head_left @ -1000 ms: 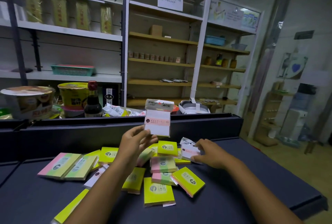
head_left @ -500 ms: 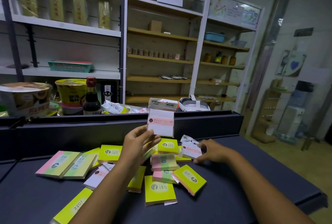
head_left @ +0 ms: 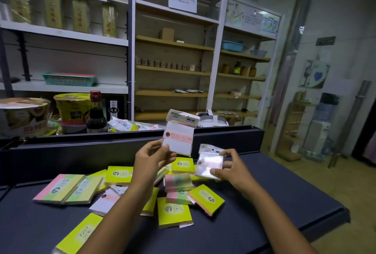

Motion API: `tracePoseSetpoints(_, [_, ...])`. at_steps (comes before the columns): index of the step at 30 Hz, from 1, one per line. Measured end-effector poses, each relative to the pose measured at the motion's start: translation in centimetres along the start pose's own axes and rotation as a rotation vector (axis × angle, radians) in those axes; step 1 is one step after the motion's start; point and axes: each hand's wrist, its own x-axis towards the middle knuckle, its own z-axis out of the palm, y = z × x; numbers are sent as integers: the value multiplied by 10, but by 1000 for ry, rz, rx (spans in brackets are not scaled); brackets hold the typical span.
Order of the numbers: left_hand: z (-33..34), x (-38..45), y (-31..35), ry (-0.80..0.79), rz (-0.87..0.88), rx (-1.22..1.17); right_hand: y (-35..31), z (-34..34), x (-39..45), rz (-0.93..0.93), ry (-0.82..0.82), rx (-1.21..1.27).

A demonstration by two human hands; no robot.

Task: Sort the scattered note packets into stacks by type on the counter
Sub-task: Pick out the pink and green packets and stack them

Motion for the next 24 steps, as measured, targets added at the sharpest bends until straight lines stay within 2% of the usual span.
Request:
tracePoseSetpoints(7, [-20,-55,7,126,22,-57,-28,12,-66,-142,113,306])
tracePoseSetpoints(13, [-44,-133,29,252,51,-93,-48,24,-131,-239,57,401])
tracePoseSetpoints(24, [-93,-257,88,353,191,16,-71,78,-228,-336,26,473])
